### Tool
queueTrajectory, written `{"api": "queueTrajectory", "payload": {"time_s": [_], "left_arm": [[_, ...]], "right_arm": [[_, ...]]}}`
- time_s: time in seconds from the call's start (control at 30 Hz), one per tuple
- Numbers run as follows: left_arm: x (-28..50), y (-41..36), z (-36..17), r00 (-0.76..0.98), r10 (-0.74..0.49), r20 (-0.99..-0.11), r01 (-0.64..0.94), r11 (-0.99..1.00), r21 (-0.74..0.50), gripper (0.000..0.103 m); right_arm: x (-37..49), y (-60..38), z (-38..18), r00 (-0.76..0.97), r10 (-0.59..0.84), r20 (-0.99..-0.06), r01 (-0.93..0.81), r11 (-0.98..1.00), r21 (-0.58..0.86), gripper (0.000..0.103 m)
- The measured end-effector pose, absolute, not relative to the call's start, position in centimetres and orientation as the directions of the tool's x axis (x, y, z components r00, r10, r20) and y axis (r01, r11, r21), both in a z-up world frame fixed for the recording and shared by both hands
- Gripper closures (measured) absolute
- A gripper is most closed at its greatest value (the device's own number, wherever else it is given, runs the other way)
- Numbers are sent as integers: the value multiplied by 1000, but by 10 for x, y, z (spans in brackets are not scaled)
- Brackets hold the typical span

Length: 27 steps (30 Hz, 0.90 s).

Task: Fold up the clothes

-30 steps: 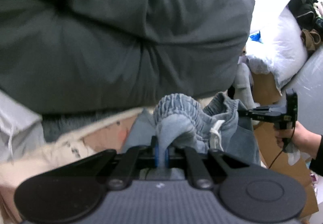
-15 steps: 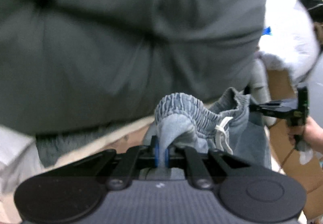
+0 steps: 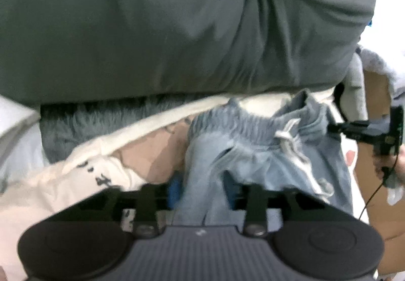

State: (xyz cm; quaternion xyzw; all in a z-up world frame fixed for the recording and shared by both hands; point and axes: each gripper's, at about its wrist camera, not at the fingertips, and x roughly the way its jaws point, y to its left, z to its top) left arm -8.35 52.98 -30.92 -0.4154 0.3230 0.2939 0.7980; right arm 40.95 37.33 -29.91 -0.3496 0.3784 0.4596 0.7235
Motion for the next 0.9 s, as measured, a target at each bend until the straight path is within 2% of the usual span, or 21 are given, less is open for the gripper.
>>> {"api": "queueTrajectory", "payload": {"time_s": [0.03, 0.07, 0.2, 0.47, 0.57, 0.6, 0.63, 0.77, 0.9], "left_arm": [[-84, 532, -304, 630, 209, -748, -731, 485, -480, 46], [-87, 533, -298, 644, 208, -736, -718, 497, -488, 44], [-88, 543, -288, 669, 250, -700, -718, 461, -521, 42], [-59, 573, -316, 648, 265, -714, -753, 362, -549, 47], [-48, 577, -328, 642, 236, -730, -757, 349, -553, 48], [-46, 577, -332, 635, 234, -736, -762, 346, -547, 48], [-45, 577, -335, 624, 231, -747, -771, 340, -539, 48], [-47, 576, -348, 620, 187, -762, -774, 310, -553, 55], [-39, 566, -355, 597, 149, -789, -775, 362, -518, 55]], "right_arm": [[409, 372, -295, 263, 426, -866, -937, 327, -124, 57], [409, 370, -291, 247, 451, -858, -941, 322, -102, 54], [410, 370, -277, 225, 522, -823, -938, 345, -37, 54], [420, 402, -280, 195, 594, -780, -866, 478, 148, 51], [417, 413, -290, 198, 587, -785, -868, 478, 138, 41], [416, 416, -294, 194, 581, -790, -871, 473, 135, 31], [414, 419, -298, 184, 571, -800, -876, 464, 130, 26], [408, 427, -318, 177, 512, -841, -900, 430, 73, 25], [407, 430, -338, 172, 449, -877, -907, 419, 37, 25]]}}
